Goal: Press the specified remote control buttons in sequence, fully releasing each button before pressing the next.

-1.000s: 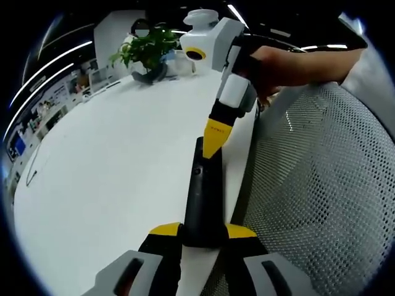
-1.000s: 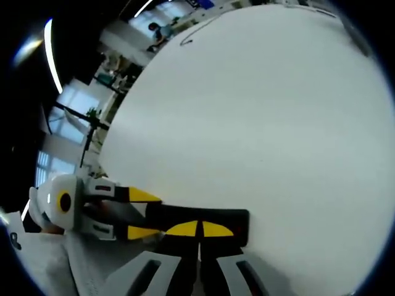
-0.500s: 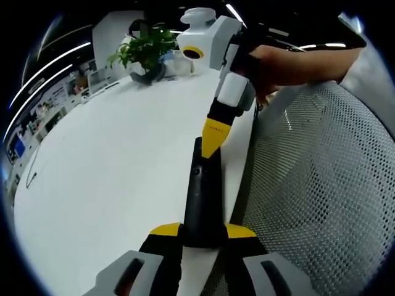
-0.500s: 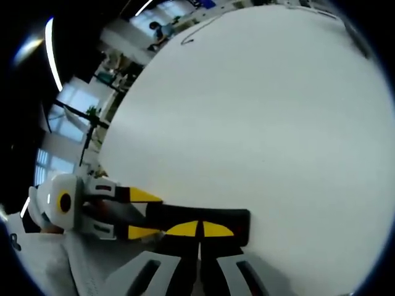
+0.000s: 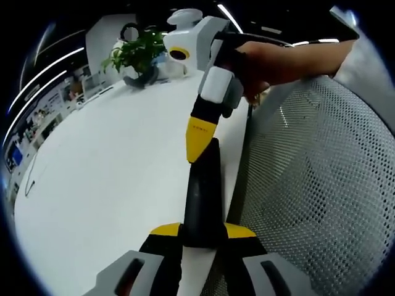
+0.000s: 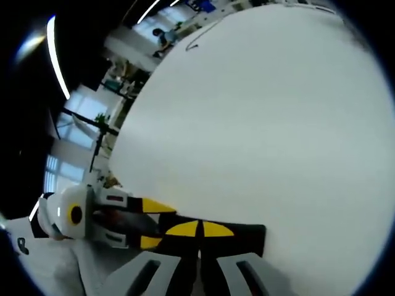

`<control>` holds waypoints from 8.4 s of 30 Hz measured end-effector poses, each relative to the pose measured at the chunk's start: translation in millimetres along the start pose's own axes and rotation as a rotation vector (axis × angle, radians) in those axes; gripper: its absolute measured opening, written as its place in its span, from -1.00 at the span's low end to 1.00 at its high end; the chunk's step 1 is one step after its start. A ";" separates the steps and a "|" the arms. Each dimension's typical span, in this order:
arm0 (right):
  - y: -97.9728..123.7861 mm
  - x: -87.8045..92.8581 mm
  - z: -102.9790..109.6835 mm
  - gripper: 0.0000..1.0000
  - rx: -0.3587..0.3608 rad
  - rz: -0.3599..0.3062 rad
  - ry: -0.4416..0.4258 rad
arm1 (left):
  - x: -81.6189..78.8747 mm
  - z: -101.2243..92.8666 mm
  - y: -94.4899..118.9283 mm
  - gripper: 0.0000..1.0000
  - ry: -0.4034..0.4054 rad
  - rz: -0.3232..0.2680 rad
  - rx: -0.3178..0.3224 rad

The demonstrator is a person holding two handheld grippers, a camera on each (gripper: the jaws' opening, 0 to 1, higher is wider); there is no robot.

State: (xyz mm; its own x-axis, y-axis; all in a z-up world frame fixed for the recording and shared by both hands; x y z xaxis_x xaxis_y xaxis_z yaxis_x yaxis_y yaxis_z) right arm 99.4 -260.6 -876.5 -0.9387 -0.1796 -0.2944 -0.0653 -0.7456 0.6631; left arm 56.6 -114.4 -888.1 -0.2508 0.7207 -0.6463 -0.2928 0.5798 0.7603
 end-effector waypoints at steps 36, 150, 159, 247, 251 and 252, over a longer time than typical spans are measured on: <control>-10.5 0.3 1.0 -1.00 0.016 0.011 0.039 | -0.1 -0.3 -0.4 -0.53 0.013 -0.005 0.001; -2.4 17.4 3.0 -1.00 0.008 0.135 0.020 | 0.4 -0.3 0.0 -0.50 0.021 -0.007 -0.004; -1.4 12.9 4.4 -1.00 -0.003 0.122 0.021 | 0.6 -0.5 0.1 -0.51 0.023 -0.011 -0.005; -17.9 8.8 18.6 -1.00 -0.061 0.096 0.097 | 0.3 -0.6 -0.7 -0.51 0.014 -0.023 0.002; -21.3 10.8 19.4 -1.00 -0.047 0.114 0.117 | 0.6 -0.5 -0.9 -0.51 0.015 -0.022 0.002; -21.1 11.1 19.5 -1.00 -0.045 0.114 0.121 | 0.7 -0.4 -0.9 -0.51 0.015 -0.022 0.002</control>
State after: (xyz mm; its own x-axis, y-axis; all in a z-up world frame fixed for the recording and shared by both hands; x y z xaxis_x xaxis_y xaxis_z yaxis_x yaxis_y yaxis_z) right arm 83.8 -234.3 -880.4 -0.8912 -0.3386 -0.3020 0.0568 -0.7436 0.6662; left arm 56.3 -114.5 -889.2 -0.2582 0.7018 -0.6639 -0.2963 0.5965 0.7459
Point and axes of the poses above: the point that each gripper's makers call its tool centre point, and the gripper's own axes: y roughly backward along the fingers, z roughly to its left, x roughly out of its underside, the point moved 8 cm from there along y, roughly backward along the fingers, and after that the axes turned 4 degrees about -x, right-handed, at the moved point
